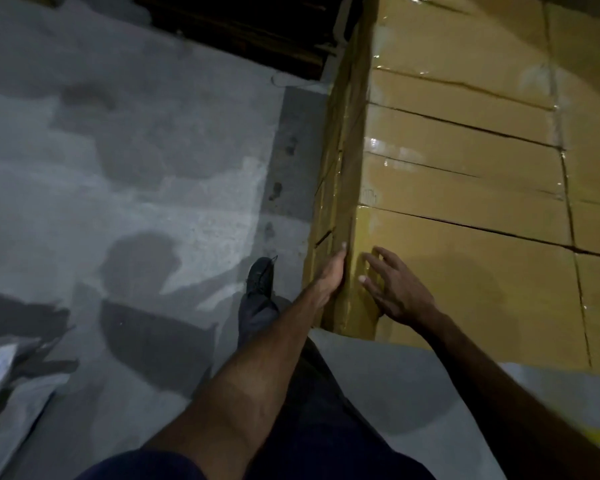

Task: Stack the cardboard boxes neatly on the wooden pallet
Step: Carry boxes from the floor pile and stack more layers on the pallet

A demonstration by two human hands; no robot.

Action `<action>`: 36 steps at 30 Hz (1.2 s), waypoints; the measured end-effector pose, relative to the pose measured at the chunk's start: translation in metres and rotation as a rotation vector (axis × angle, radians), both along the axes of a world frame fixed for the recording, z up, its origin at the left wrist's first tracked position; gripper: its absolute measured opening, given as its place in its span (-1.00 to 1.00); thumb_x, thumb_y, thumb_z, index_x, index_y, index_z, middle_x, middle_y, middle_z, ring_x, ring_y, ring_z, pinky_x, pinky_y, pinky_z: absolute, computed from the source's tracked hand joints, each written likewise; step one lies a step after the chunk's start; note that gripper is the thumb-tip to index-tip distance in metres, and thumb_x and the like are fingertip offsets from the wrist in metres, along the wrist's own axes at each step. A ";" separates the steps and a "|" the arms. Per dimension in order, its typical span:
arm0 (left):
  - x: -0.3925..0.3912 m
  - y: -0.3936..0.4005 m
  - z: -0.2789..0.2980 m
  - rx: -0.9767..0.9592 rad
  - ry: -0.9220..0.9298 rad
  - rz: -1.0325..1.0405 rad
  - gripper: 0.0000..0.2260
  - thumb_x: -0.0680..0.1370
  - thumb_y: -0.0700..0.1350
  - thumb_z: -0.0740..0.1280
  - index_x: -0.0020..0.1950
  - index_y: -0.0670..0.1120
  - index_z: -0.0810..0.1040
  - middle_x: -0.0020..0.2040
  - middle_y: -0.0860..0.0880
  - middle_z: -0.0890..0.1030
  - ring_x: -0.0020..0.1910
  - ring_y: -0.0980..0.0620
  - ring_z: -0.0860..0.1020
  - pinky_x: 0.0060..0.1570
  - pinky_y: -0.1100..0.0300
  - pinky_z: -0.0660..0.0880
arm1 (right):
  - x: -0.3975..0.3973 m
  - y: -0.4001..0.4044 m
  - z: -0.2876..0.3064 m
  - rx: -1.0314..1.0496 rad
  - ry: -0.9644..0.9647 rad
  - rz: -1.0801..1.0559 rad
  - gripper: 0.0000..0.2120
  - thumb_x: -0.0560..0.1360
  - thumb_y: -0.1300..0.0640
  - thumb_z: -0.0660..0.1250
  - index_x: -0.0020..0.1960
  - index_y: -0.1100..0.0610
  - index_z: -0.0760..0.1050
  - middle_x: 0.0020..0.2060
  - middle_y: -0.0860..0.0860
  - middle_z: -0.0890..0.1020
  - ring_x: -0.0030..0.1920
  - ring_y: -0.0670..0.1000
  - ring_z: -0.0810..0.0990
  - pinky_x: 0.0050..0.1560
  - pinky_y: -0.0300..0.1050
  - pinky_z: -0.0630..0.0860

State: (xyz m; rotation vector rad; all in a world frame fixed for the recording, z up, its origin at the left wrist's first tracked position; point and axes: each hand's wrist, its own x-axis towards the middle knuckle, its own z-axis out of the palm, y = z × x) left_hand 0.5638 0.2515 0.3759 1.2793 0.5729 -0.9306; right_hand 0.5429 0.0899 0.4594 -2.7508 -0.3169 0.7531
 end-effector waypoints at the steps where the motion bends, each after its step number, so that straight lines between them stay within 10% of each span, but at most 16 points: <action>1: 0.011 -0.003 0.003 0.006 -0.056 0.002 -0.29 0.61 0.50 -0.02 0.45 0.07 0.57 0.34 -0.07 0.64 0.26 -0.11 0.62 0.35 -0.15 0.51 | -0.005 -0.006 -0.001 0.017 0.012 -0.050 -0.27 0.65 -0.39 -0.03 0.65 0.03 0.22 0.64 0.13 0.19 0.57 0.19 0.29 0.49 0.18 0.40; 6: 0.057 -0.021 0.035 0.324 -0.359 -0.089 -0.23 0.58 0.53 0.06 0.65 0.11 0.27 0.64 -0.10 0.32 0.54 -0.15 0.38 0.48 -0.25 0.37 | -0.036 -0.036 0.004 0.097 0.007 -0.342 -0.42 0.70 -0.16 0.20 0.63 0.05 0.26 0.63 0.10 0.20 0.52 0.18 0.36 0.42 0.15 0.43; 11: 0.083 -0.032 0.061 0.932 -1.091 -0.681 -0.32 0.68 0.20 0.16 0.72 -0.05 0.05 0.72 -0.13 0.03 0.69 -0.16 0.03 0.59 -0.29 0.08 | -0.061 -0.077 0.002 0.082 -0.040 -0.625 -0.46 0.68 -0.13 0.25 0.59 0.06 0.33 0.60 0.12 0.24 0.51 0.21 0.37 0.42 0.12 0.43; 17: 0.113 -0.066 0.039 0.899 -1.405 -1.354 -0.33 0.70 0.25 -0.01 0.73 -0.05 -0.01 0.73 -0.14 -0.05 0.70 -0.19 -0.08 0.59 -0.38 -0.02 | -0.069 -0.106 -0.002 0.042 -0.037 -0.901 -0.46 0.66 -0.09 0.31 0.55 0.12 0.35 0.57 0.26 0.23 0.51 0.32 0.32 0.42 0.24 0.44; 26: 0.170 -0.172 0.029 0.684 -1.765 -1.629 -0.27 0.71 0.29 -0.04 0.71 -0.19 0.03 0.72 -0.16 0.03 0.70 -0.16 0.01 0.55 -0.37 0.11 | -0.074 -0.139 -0.012 -0.099 -0.123 -1.554 -0.37 0.59 -0.06 0.43 0.55 0.13 0.29 0.58 0.21 0.18 0.56 0.30 0.19 0.44 0.32 0.38; 36: 0.168 -0.320 0.032 0.601 -1.809 -1.769 -0.22 0.69 0.36 -0.16 0.72 -0.17 -0.08 0.73 -0.16 -0.03 0.71 -0.15 -0.05 0.61 -0.33 0.01 | -0.081 -0.163 -0.043 0.283 -0.334 -2.077 -0.13 0.59 -0.09 0.40 0.68 0.09 -0.03 0.63 0.11 0.22 0.57 0.23 0.28 0.54 0.24 0.31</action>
